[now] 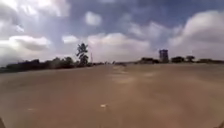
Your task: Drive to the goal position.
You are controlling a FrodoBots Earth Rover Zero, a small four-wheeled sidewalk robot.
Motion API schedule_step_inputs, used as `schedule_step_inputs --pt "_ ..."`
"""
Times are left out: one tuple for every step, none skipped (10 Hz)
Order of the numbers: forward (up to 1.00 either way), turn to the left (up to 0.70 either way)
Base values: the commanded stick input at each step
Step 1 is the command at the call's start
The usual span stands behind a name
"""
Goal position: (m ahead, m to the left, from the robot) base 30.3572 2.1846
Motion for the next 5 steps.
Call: schedule_step_inputs --pt "1.00 0.00" --pt "1.00 0.00" --pt "1.00 0.00" --pt "1.00 0.00" --pt "1.00 0.00"
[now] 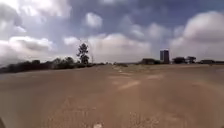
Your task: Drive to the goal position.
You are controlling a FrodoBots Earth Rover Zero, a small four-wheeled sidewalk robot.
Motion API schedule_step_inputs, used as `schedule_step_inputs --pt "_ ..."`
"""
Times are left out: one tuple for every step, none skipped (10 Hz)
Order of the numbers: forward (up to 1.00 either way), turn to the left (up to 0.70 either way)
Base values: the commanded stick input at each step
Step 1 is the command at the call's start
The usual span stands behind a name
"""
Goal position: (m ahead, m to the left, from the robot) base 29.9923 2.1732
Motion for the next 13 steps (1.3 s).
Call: schedule_step_inputs --pt "1.00 0.00" --pt "1.00 0.00" --pt "1.00 0.00" --pt "1.00 0.00" --pt "1.00 0.00" --pt "1.00 0.00" --pt "1.00 0.00" --pt "1.00 0.00" --pt "1.00 0.00" --pt "1.00 0.00" --pt "1.00 0.00" --pt "1.00 0.00" --pt "1.00 0.00"
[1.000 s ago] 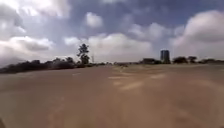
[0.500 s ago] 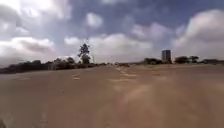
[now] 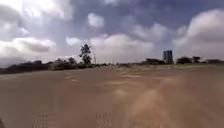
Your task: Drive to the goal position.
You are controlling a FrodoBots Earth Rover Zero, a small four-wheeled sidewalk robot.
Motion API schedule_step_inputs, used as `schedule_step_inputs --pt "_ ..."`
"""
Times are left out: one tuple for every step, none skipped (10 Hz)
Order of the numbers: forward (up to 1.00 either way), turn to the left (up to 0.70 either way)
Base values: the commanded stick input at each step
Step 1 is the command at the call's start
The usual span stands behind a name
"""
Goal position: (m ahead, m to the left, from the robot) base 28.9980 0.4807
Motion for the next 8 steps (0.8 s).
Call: schedule_step_inputs --pt "1.00 0.00" --pt "1.00 0.00" --pt "1.00 0.00" --pt "1.00 0.00" --pt "1.00 0.00" --pt "1.00 0.00" --pt "1.00 0.00" --pt "1.00 0.00"
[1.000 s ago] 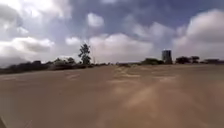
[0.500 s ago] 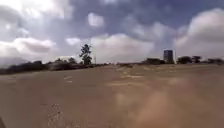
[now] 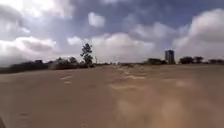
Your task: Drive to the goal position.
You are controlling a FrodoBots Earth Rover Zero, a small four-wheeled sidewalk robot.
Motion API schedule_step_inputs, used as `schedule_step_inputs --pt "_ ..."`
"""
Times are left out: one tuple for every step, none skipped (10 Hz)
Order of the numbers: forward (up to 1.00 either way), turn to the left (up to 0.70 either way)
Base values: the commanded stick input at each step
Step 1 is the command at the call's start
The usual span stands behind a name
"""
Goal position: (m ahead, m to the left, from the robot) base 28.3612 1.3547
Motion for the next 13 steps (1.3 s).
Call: schedule_step_inputs --pt "1.00 0.00" --pt "1.00 0.00" --pt "1.00 0.00" --pt "1.00 0.00" --pt "1.00 0.00" --pt "1.00 0.00" --pt "1.00 0.00" --pt "1.00 0.00" --pt "1.00 0.00" --pt "1.00 0.00" --pt "1.00 0.00" --pt "1.00 0.00" --pt "1.00 0.00"
